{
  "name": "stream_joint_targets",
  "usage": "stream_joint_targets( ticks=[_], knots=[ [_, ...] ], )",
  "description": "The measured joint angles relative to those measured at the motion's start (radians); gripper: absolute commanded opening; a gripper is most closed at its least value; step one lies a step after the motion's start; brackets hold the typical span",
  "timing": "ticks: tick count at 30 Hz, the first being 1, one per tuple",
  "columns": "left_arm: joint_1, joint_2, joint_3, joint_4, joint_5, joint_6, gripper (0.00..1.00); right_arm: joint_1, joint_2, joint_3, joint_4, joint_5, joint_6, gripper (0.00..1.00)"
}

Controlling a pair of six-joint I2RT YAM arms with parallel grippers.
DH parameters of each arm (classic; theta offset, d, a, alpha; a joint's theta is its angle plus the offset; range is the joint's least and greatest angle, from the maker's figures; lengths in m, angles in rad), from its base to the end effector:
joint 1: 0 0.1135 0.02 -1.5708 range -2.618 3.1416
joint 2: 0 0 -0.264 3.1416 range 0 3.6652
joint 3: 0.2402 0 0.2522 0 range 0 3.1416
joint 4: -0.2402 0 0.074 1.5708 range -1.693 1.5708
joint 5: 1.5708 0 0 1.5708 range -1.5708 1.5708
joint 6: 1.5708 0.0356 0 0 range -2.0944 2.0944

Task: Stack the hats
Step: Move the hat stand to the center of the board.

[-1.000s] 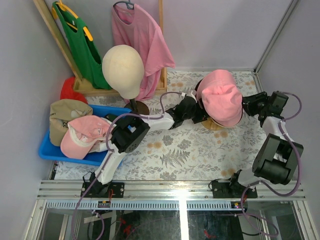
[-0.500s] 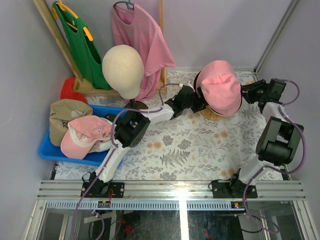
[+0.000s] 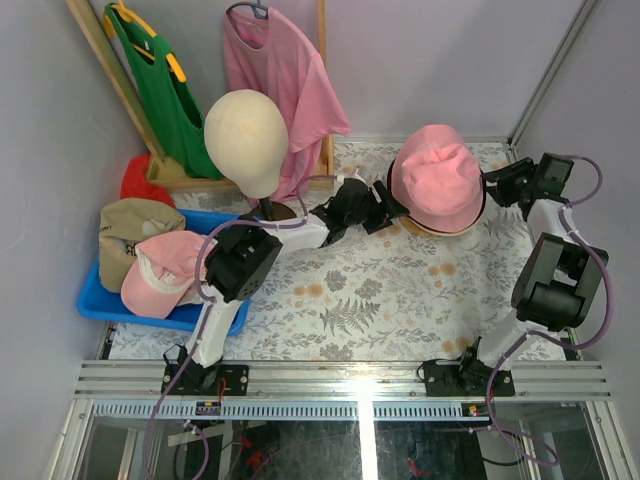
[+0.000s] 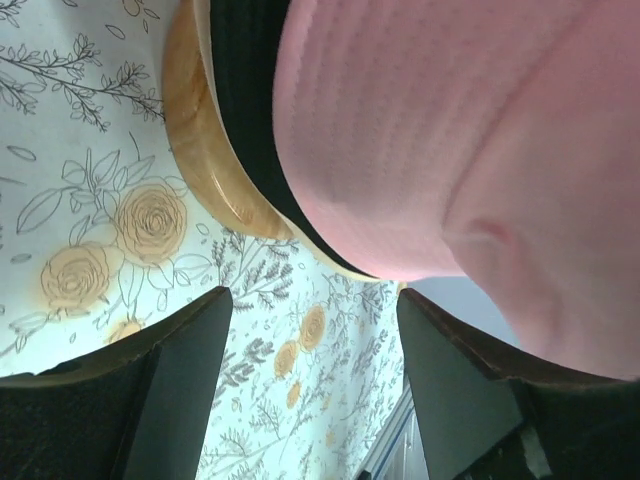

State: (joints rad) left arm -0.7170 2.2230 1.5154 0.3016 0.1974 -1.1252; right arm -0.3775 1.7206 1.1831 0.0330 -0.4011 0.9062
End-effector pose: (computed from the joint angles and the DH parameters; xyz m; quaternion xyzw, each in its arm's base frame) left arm 0.3764 -0.3374 0.1667 -0.1154 0.8248 -0.4856 0.2656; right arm 0.3714 -0.1323 0.2491 0.4242 0.7366 0.2957 0.4359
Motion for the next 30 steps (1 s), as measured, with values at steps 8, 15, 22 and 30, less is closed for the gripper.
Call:
stream_joint_targets(
  ticks=[8, 15, 22, 30],
  knots=[
    [0.003, -0.167, -0.077, -0.016, -0.053, 0.038, 0.69, 0.0, -0.145, 0.011, -0.097, 0.061, -0.041, 0.49],
    [0.027, -0.268, -0.108, -0.024, -0.114, 0.061, 0.71, 0.0, -0.345, -0.029, -0.132, 0.088, -0.069, 0.49],
    [0.04, -0.258, -0.099, -0.026, -0.136, 0.065, 0.74, 0.005, -0.586, -0.261, -0.177, 0.087, -0.085, 0.49],
    [0.051, -0.187, -0.011, 0.002, -0.156, 0.055, 0.77, 0.049, -0.692, -0.381, -0.2, 0.068, -0.083, 0.48]
  ],
)
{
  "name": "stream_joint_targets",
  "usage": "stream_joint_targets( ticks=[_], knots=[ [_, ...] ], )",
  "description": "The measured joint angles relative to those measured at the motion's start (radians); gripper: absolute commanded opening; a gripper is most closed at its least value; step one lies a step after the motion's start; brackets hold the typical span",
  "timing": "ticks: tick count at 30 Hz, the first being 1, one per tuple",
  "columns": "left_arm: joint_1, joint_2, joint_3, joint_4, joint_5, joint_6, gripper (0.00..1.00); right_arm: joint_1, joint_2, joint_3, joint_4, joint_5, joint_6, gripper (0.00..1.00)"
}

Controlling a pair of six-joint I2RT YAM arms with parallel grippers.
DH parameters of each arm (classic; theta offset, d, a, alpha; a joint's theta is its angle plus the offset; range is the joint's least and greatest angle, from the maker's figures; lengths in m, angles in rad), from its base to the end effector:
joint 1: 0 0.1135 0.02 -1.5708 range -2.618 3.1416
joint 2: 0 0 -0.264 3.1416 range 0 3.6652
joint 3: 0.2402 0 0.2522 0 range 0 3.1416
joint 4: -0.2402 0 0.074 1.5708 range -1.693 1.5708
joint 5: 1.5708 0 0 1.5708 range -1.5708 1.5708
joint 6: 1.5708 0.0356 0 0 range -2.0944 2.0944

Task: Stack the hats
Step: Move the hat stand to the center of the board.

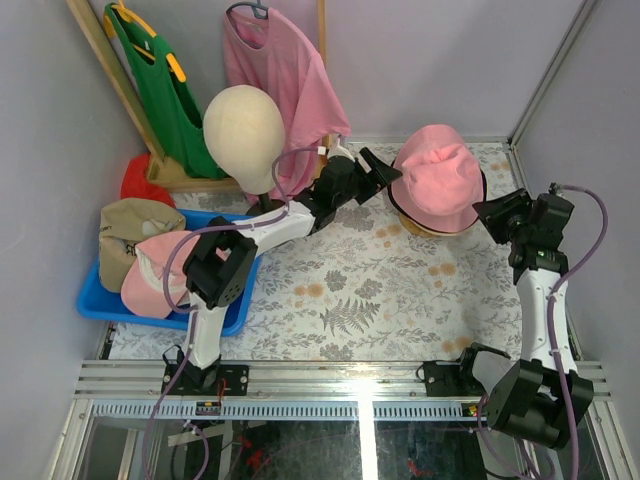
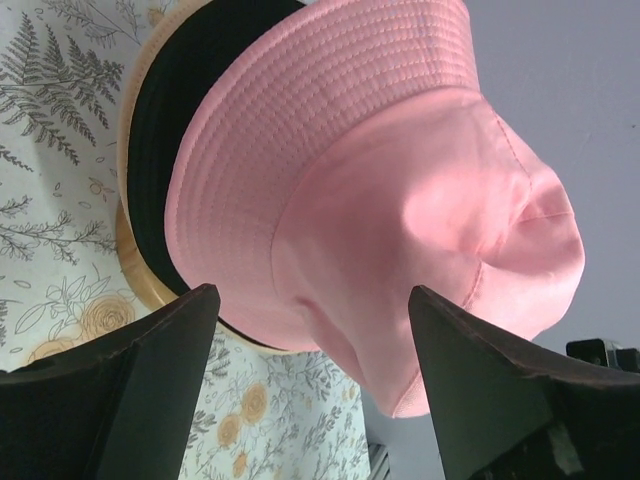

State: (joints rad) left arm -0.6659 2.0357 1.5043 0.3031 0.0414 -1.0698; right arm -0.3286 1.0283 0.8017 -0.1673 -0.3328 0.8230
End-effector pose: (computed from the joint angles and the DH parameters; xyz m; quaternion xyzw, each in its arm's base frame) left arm 0.3818 -0.3018 0.2523 -0.1444 0.7695 -0.4849 0.3896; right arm 0.2264 -0.0649 0.3017 0.3696 0.7381 0.2675 0.4971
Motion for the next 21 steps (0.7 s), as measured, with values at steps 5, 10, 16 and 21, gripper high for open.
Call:
stream_joint_targets(
  ticks=[5, 10, 16, 21],
  knots=[
    [0.001, 0.037, 0.011, 0.043, -0.026, -0.034, 0.78, 0.033, -0.006, 0.0, 0.022, -0.014, 0.0, 0.48],
    [0.01, 0.09, 0.051, 0.092, -0.045, -0.073, 0.79, 0.053, 0.04, 0.017, 0.052, -0.03, 0.001, 0.48],
    [0.013, 0.127, 0.07, 0.149, -0.067, -0.109, 0.79, 0.064, 0.09, 0.048, 0.069, -0.042, 0.0, 0.48],
    [0.013, 0.148, 0.072, 0.211, -0.092, -0.121, 0.8, 0.073, 0.126, 0.08, 0.089, -0.052, 0.0, 0.3]
  ],
)
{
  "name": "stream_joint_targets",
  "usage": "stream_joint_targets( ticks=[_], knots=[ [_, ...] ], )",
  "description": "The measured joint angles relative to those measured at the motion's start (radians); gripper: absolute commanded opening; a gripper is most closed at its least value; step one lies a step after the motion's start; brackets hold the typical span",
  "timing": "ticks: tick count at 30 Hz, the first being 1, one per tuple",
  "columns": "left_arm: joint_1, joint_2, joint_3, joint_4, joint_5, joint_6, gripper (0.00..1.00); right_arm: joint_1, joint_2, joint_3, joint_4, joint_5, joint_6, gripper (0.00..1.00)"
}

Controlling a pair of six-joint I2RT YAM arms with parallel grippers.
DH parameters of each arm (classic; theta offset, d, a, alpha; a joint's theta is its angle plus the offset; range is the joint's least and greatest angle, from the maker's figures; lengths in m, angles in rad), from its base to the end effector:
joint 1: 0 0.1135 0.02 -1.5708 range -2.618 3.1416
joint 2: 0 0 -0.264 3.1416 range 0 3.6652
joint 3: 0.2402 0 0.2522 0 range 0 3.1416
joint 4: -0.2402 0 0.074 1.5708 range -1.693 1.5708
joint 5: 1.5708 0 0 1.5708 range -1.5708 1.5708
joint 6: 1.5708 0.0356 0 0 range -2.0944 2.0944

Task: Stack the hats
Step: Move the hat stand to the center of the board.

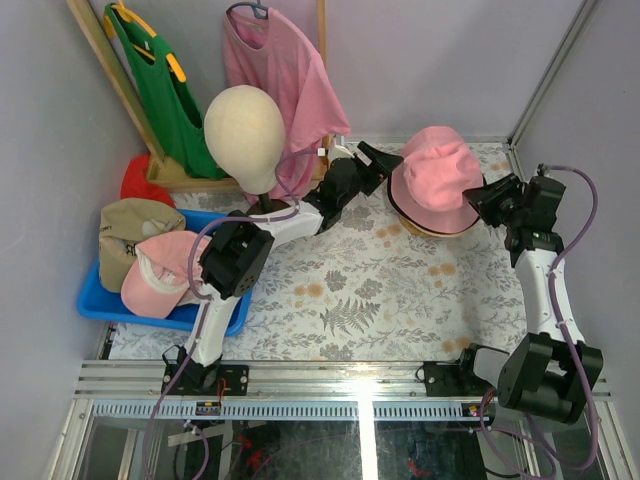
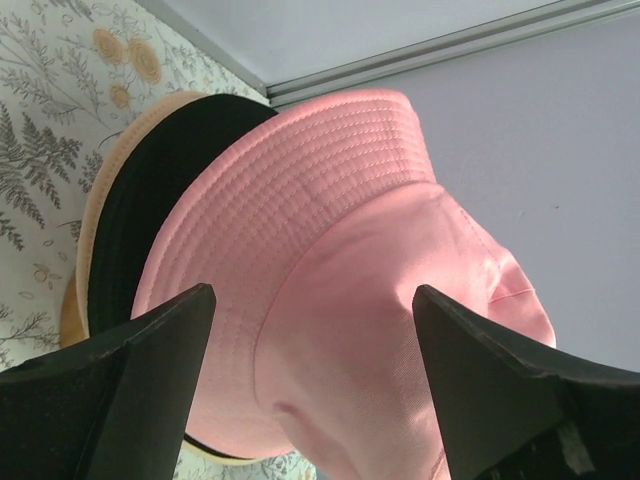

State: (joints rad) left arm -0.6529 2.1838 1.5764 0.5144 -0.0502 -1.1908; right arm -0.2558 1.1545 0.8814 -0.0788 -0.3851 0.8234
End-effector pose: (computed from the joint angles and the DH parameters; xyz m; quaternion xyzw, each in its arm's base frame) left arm 0.4112 -0.3123 0.2287 -0.2127 0.7079 -0.5252 0.4217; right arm 0.2605 -0.0543 0.3098 0.3195 0.7467 0.3080 0.4954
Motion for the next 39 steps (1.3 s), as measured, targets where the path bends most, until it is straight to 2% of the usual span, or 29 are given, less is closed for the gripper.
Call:
stream_joint_targets(
  ticks=[3, 10, 22, 26, 39],
  knots=[
    [0.0, 0.015, 0.013, 0.034, -0.011, -0.006, 0.81, 0.003, 0.013, 0.014, 0.004, -0.001, -0.002, 0.2],
    [0.012, 0.068, 0.068, 0.112, -0.023, -0.027, 0.81, 0.004, 0.043, 0.08, -0.005, 0.002, -0.008, 0.1],
    [0.043, 0.176, 0.19, 0.127, -0.015, -0.04, 0.82, 0.006, 0.141, 0.225, -0.031, 0.002, -0.018, 0.12],
    [0.056, 0.195, 0.201, 0.132, 0.004, -0.043, 0.83, 0.006, 0.166, 0.249, -0.054, 0.007, -0.028, 0.16],
    [0.068, 0.288, 0.245, 0.166, 0.086, -0.044, 0.83, -0.04, 0.281, 0.327, -0.074, 0.027, -0.044, 0.17]
  ],
)
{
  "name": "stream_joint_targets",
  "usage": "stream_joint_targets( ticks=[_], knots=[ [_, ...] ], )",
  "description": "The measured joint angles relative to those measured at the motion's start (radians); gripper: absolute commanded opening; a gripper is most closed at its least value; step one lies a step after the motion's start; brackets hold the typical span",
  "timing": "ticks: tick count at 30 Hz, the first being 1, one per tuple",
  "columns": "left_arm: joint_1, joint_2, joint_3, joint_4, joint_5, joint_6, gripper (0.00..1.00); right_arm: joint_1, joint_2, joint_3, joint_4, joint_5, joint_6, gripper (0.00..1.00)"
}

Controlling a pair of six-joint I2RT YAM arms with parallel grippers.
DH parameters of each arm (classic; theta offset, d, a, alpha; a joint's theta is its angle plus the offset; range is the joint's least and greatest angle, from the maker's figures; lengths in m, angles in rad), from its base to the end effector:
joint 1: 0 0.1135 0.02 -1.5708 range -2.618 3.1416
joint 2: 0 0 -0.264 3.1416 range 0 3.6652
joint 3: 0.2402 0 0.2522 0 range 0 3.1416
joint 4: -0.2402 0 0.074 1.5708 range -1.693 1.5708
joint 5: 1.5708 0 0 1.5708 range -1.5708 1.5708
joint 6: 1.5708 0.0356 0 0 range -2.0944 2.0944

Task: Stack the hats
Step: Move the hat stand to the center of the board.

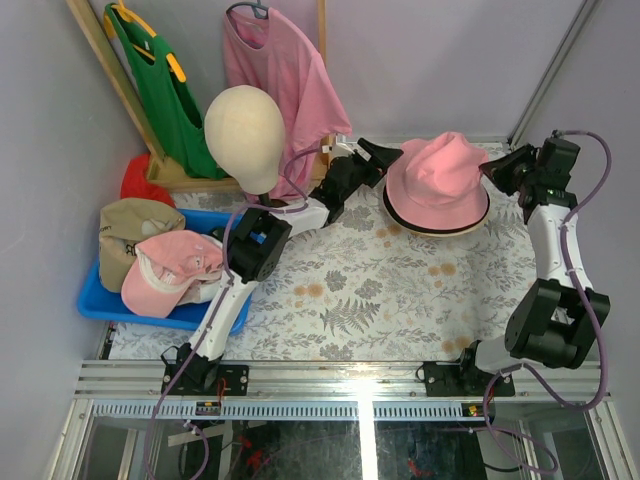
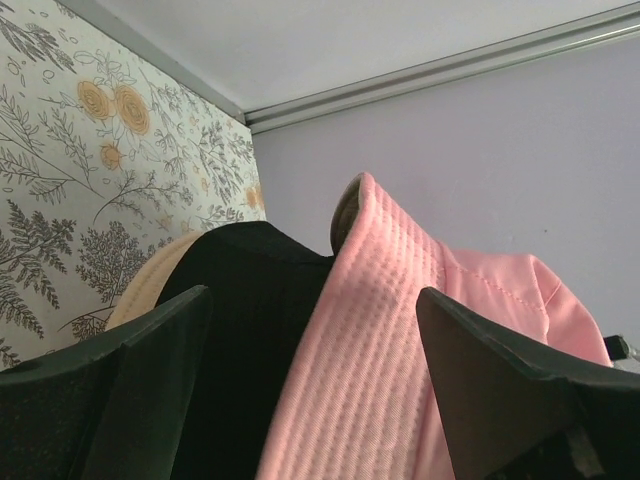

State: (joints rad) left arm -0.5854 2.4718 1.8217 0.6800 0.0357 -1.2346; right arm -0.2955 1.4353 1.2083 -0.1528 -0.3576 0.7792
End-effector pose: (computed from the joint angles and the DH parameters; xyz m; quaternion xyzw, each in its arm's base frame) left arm 0.4726 -0.3148 0.1802 -0.2099 0.6641 -0.5741 0.4305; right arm 0.3253 -0.0860 0.3386 0.3313 0.7509 0.2751 0.5007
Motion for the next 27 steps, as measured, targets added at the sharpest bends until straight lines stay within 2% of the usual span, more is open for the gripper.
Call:
stream_joint_targets(
  ticks=[5, 9, 14, 20, 25, 27],
  knots=[
    [0.004, 0.022, 0.003, 0.046, 0.029, -0.003, 0.82, -0.008, 0.048, 0.045, -0.006, -0.001, -0.006, 0.17],
    [0.006, 0.032, 0.005, 0.099, 0.044, -0.008, 0.77, -0.008, 0.082, 0.074, -0.01, -0.002, -0.007, 0.19],
    [0.006, 0.032, 0.005, 0.168, 0.062, -0.019, 0.57, -0.009, 0.103, 0.094, -0.014, -0.001, -0.008, 0.32],
    [0.006, 0.032, -0.024, 0.223, 0.084, -0.032, 0.37, -0.048, 0.076, 0.063, 0.001, -0.003, 0.015, 0.36],
    [0.005, 0.027, -0.117, 0.253, 0.089, -0.04, 0.25, -0.106, -0.01, -0.031, 0.026, -0.002, 0.039, 0.37],
    [0.005, 0.026, -0.143, 0.253, 0.091, -0.043, 0.24, -0.113, -0.036, -0.076, 0.042, -0.003, 0.047, 0.37]
  ],
)
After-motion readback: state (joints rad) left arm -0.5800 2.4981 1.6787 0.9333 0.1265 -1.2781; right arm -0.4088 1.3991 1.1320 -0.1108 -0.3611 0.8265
